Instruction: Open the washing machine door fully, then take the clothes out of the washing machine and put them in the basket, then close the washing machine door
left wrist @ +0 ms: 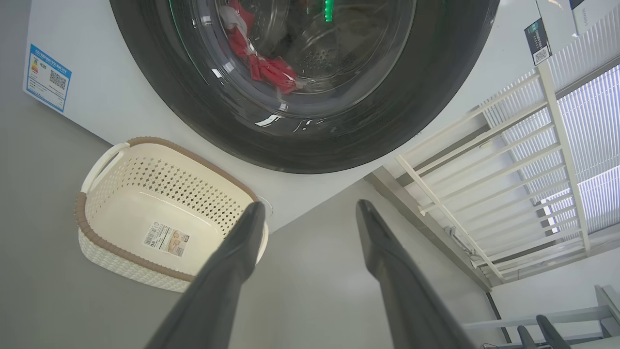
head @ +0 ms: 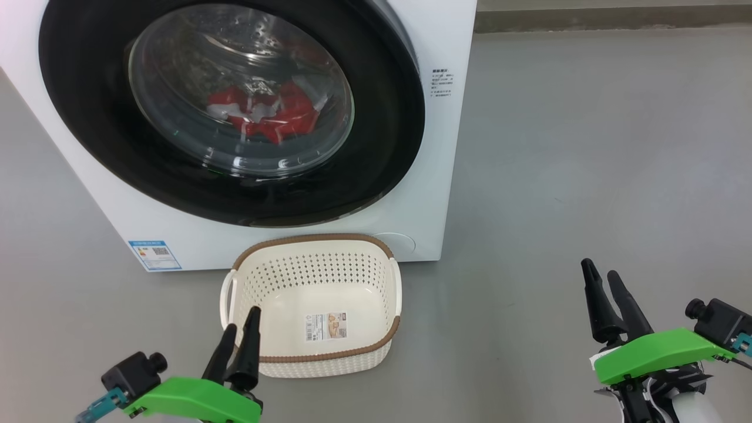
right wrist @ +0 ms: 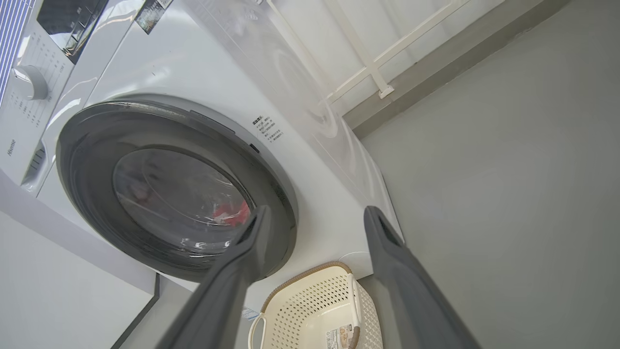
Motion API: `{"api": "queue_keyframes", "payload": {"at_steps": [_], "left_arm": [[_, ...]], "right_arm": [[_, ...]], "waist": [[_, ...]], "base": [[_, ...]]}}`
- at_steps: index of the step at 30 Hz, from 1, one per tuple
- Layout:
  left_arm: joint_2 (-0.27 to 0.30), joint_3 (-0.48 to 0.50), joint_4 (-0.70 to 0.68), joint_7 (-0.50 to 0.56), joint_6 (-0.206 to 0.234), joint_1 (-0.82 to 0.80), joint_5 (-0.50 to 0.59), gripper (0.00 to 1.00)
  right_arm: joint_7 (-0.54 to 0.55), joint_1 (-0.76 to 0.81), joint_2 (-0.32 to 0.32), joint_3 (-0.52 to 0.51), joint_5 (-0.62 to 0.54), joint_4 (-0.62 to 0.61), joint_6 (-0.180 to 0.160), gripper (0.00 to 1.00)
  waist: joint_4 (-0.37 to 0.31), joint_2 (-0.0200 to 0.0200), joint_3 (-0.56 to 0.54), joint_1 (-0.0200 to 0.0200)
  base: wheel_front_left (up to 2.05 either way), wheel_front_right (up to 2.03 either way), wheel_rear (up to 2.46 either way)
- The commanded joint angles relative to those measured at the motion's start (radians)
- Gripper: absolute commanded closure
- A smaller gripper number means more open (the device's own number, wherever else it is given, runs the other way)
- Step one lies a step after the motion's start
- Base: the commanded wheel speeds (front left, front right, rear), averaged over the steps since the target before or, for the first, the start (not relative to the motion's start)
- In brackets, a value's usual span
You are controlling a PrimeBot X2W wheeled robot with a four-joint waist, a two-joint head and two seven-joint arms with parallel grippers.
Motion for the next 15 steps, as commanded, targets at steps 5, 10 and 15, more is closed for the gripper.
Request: {"api": "queue_keyframes", "payload": {"at_steps": [5,10,15], "left_arm": [[0.023,-0.002,-0.020,-0.027,0.019,-0.064,0.079,0.00],[0.026,-0.013,-0.019,-0.042,0.035,-0.074,0.129,0.00],[0.028,-0.029,-0.015,-0.057,0.046,-0.087,0.178,0.00]], "right_arm": [[-0.027,-0.066,-0.015,0.020,-0.089,-0.034,0.000,0.00],[-0.042,-0.073,-0.016,0.024,-0.149,-0.036,0.000,0.00],[-0.057,-0.080,-0.017,0.031,-0.210,-0.042,0.000,0.00]], "waist": [[-0.001,0.0000,-0.003,-0.0001],[-0.003,0.0000,-0.007,-0.0001],[-0.005,0.0000,-0.008,-0.0001]], "base": [[0.00,0.00,0.00],[0.00,0.00,0.00],[0.00,0.00,0.00]]}}
